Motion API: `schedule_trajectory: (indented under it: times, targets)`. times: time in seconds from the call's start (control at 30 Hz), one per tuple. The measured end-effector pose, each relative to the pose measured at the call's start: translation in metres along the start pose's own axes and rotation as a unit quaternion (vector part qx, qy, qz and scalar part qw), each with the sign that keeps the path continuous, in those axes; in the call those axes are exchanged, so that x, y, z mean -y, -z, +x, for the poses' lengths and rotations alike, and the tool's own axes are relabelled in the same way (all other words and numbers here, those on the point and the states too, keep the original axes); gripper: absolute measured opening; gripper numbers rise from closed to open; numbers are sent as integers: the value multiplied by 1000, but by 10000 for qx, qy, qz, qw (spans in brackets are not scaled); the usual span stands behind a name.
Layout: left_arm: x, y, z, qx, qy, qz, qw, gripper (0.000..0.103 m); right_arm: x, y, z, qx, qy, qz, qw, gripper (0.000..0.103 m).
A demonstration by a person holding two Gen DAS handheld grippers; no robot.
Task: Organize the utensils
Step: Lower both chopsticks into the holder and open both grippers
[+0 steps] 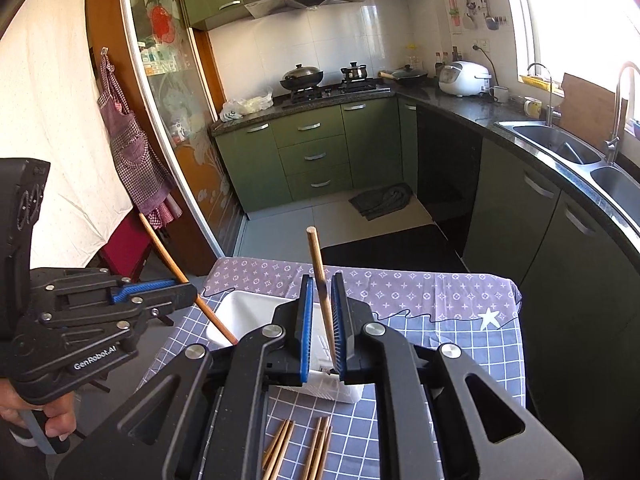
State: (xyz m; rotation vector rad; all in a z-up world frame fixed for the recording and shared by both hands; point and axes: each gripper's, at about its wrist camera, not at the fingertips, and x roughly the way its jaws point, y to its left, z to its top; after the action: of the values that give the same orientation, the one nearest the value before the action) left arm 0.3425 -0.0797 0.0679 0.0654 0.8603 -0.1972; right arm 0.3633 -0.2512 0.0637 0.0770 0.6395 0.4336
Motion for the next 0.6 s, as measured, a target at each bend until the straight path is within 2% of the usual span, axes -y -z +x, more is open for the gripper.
schedule_trajectory:
  times: [0.1, 0.13, 0.2, 0.3, 0.43, 0.5, 0.6]
  targets:
    - [0, 5, -13, 63, 36, 15, 10000, 9, -7, 4, -32, 209, -89, -69, 9997, 10]
    - [1, 7, -19, 84, 43, 35, 9999, 9, -10, 6, -45, 289, -88, -116, 9995, 12]
    - [2, 10, -31, 135, 56, 75, 9999, 11, -12, 16, -71, 427, -113, -177, 9989, 26]
    - [6, 17, -44, 106, 63, 67, 9999, 15, -10, 40, -102, 445, -145, -237, 9986, 27]
    - [7, 47, -40, -356, 397, -60, 9986, 15, 4, 90, -120, 202, -174, -115, 9996, 31]
    - [12, 69, -29, -676, 556, -71, 9961, 15, 15, 119, -119, 37, -62, 22, 10000, 38]
    - [20, 103, -5, -1172, 527, -2, 9917, 15, 31, 157, -105, -236, 67, 327, 9992, 38]
